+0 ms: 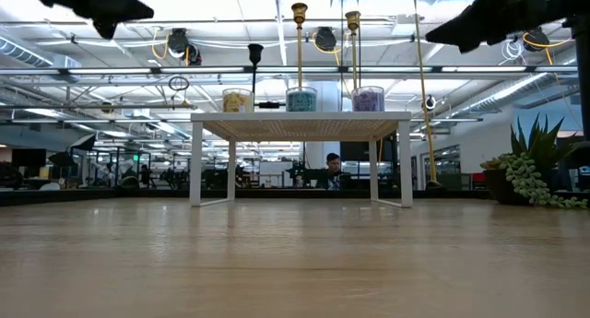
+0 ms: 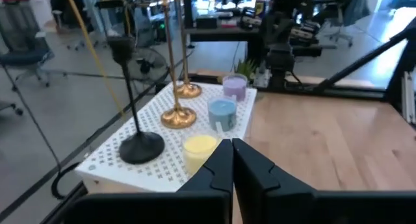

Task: Pick & Place candle stick holders
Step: Return to Home Position

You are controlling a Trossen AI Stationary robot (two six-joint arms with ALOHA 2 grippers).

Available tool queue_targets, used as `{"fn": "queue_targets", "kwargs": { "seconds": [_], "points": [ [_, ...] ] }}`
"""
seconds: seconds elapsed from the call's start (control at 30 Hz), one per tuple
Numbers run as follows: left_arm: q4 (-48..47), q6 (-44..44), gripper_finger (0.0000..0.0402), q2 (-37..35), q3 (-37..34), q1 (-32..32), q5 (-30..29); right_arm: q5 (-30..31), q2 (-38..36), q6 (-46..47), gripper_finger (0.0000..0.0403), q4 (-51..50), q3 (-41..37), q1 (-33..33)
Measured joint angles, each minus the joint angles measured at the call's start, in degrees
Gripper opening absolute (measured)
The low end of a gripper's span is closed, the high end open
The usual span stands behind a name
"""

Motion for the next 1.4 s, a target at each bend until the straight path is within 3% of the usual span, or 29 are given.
{"fn": "queue_targets", "kwargs": {
  "seconds": [0.37, 0.53, 0.7, 1.1, 1.4],
  "points": [
    [18.9, 0.8, 0.0019, -10.7, -18.4, 0.0, 2.6, 0.0, -10.4, 5.6, 0.0001, 4.4, -12.7, 0.0],
    [26.9, 1.0, 0.0004, -13.1, -26.1, 0.0, 3.1, 0.0, -14.5, 5.3, 0.0001, 6.2, -17.7, 0.0],
    [36.2, 0.7, 0.0016, -13.9, -33.6, 0.0, 3.1, 0.0, -18.7, 5.6, 0.0001, 6.1, -21.6, 0.0],
    [35.7, -1.2, 0.0004, -13.6, -34.0, 0.0, 3.1, -0.1, -23.8, 5.6, 0.0001, 6.7, -24.5, 0.0],
    [33.0, -4.2, 0.0032, -13.5, -34.0, 0.0, 3.1, -0.1, -23.9, 5.6, 0.0001, 9.5, -26.5, 0.0]
  ]
}}
